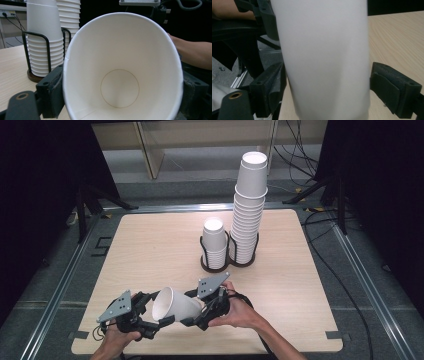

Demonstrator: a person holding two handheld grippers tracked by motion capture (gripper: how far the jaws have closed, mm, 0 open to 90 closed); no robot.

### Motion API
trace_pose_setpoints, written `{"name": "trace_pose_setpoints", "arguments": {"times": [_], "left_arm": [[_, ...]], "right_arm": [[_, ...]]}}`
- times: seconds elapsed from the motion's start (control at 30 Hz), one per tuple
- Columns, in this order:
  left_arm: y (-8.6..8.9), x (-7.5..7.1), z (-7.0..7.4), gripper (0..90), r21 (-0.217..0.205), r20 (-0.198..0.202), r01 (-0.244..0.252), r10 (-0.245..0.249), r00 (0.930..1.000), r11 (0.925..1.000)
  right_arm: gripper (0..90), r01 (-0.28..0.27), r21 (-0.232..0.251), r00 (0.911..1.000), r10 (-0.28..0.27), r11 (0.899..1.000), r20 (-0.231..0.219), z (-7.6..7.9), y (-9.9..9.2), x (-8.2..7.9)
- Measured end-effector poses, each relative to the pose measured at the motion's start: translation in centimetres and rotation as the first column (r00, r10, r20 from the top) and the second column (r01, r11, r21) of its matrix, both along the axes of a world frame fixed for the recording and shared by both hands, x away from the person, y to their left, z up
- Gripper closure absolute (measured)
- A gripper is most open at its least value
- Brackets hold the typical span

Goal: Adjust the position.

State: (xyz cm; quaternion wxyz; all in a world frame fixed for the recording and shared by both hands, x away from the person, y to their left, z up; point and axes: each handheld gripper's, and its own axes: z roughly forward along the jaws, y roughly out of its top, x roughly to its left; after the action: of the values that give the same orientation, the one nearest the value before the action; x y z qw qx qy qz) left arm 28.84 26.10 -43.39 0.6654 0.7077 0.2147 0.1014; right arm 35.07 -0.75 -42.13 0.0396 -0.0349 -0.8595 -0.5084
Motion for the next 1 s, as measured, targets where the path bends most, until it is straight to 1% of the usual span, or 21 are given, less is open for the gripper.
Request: {"name": "trace_pose_setpoints", "arguments": {"times": [0.1, 0.23, 0.3, 0.37, 0.4, 0.43, 0.47, 0.5, 0.57, 0.6, 0.63, 0.67, 0.7, 0.73, 0.77, 0.8, 0.83, 0.87, 0.9, 0.97, 1.0], "left_arm": [[0.3, 0.0, 0.1, 14.3, 0.0, -0.004, -0.021, 0.021, 0.9998, 0.9998], [0.7, 0.2, 0.0, 14.2, 0.02, -0.005, -0.066, 0.066, 0.9978, 0.9976], [0.8, 0.4, 0.0, 14.2, 0.042, 0.012, -0.096, 0.095, 0.9954, 0.9946], [0.9, 0.5, 0.0, 14.1, 0.085, 0.016, -0.137, 0.136, 0.9905, 0.9868], [1.0, 0.6, -0.1, 14.1, 0.108, 0.022, -0.158, 0.157, 0.9874, 0.9815], [1.0, 0.7, -0.2, 14.0, 0.114, 0.031, -0.178, 0.175, 0.984, 0.9774], [1.1, 0.7, -0.2, 13.9, 0.14, 0.032, -0.195, 0.192, 0.9809, 0.9708], [1.1, 0.9, -0.3, 13.9, 0.138, 0.028, -0.21, 0.208, 0.9776, 0.9678], [1.4, 1.1, -0.4, 13.8, 0.177, 0.026, -0.258, 0.257, 0.9659, 0.9498], [1.5, 1.3, -0.5, 13.8, 0.179, 0.03, -0.272, 0.272, 0.962, 0.9453], [1.6, 1.4, -0.5, 13.7, 0.181, 0.029, -0.283, 0.282, 0.9589, 0.942], [1.8, 1.6, -0.5, 13.7, 0.194, 0.035, -0.297, 0.296, 0.9547, 0.9352], [1.9, 1.8, -0.6, 13.7, 0.192, 0.04, -0.303, 0.301, 0.9527, 0.9334], [2.0, 1.9, -0.6, 13.7, 0.195, 0.042, -0.314, 0.312, 0.949, 0.929], [2.2, 1.7, -0.6, 13.7, 0.222, 0.031, -0.336, 0.338, 0.9407, 0.9155], [2.3, 1.8, -0.6, 13.7, 0.223, 0.035, -0.339, 0.34, 0.9397, 0.9139], [2.4, 1.8, -0.5, 13.6, 0.239, 0.032, -0.345, 0.348, 0.937, 0.9076], [2.5, 1.8, -0.4, 13.6, 0.247, 0.036, -0.353, 0.356, 0.9338, 0.9022], [2.6, 2.1, -0.5, 13.6, 0.232, 0.043, -0.351, 0.351, 0.9354, 0.9071], [2.7, 2.0, -0.4, 13.6, 0.244, 0.034, -0.371, 0.374, 0.9268, 0.8961], [2.8, 2.2, -0.4, 13.6, 0.242, 0.04, -0.373, 0.375, 0.9261, 0.8956]], "right_arm": [[15.4, 0.024, 0.001, 0.9997, -0.024, 1.0, 0.001, 0.0, -0.7, 0.3], [15.6, 0.075, 0.0, 0.9971, -0.075, 0.997, -0.008, -0.1, -2.1, 0.8], [15.7, 0.113, -0.016, 0.9936, -0.113, 0.993, 0.004, -0.1, -2.8, 0.9], [16.0, 0.148, -0.027, 0.9889, -0.148, 0.989, 0.015, -0.2, -3.4, 1.1], [16.4, 0.172, -0.037, 0.985, -0.171, 0.984, 0.023, -0.3, -3.8, 1.2], [16.0, 0.207, -0.045, 0.9779, -0.205, 0.977, 0.04, -0.3, -4.1, 1.3], [16.1, 0.224, -0.045, 0.9741, -0.223, 0.973, 0.039, -0.4, -4.4, 1.3], [16.4, 0.235, -0.043, 0.9717, -0.233, 0.971, 0.037, -0.4, -4.7, 1.4], [16.3, 0.28, -0.039, 0.9595, -0.279, 0.959, 0.039, -0.6, -5.4, 1.5], [16.6, 0.288, -0.043, 0.9575, -0.287, 0.957, 0.028, -0.7, -5.6, 1.5], [17.0, 0.311, -0.047, 0.9504, -0.31, 0.949, 0.029, -0.8, -5.9, 1.5], [16.9, 0.325, -0.049, 0.9457, -0.324, 0.944, 0.031, -0.8, -6.1, 1.5], [17.1, 0.338, -0.058, 0.9412, -0.337, 0.939, 0.027, -0.8, -6.5, 1.5], [17.6, 0.347, -0.054, 0.9378, -0.346, 0.936, 0.027, -0.9, -6.7, 1.5], [17.8, 0.363, -0.061, 0.932, -0.362, 0.93, 0.024, -1.0, -7.0, 1.5], [17.8, 0.38, -0.062, 0.9252, -0.378, 0.923, 0.029, -1.0, -7.3, 1.5], [17.9, 0.387, -0.06, 0.9222, -0.385, 0.92, 0.03, -1.0, -7.5, 1.4], [18.5, 0.386, -0.061, 0.9225, -0.384, 0.921, 0.038, -1.1, -7.8, 1.5], [18.9, 0.388, -0.061, 0.9216, -0.387, 0.92, 0.033, -1.1, -8.0, 1.4], [18.9, 0.397, -0.07, 0.9177, -0.397, 0.915, 0.018, -1.2, -8.4, 1.2], [18.9, 0.399, -0.07, 0.9171, -0.398, 0.914, 0.024, -1.3, -8.5, 1.1]]}}
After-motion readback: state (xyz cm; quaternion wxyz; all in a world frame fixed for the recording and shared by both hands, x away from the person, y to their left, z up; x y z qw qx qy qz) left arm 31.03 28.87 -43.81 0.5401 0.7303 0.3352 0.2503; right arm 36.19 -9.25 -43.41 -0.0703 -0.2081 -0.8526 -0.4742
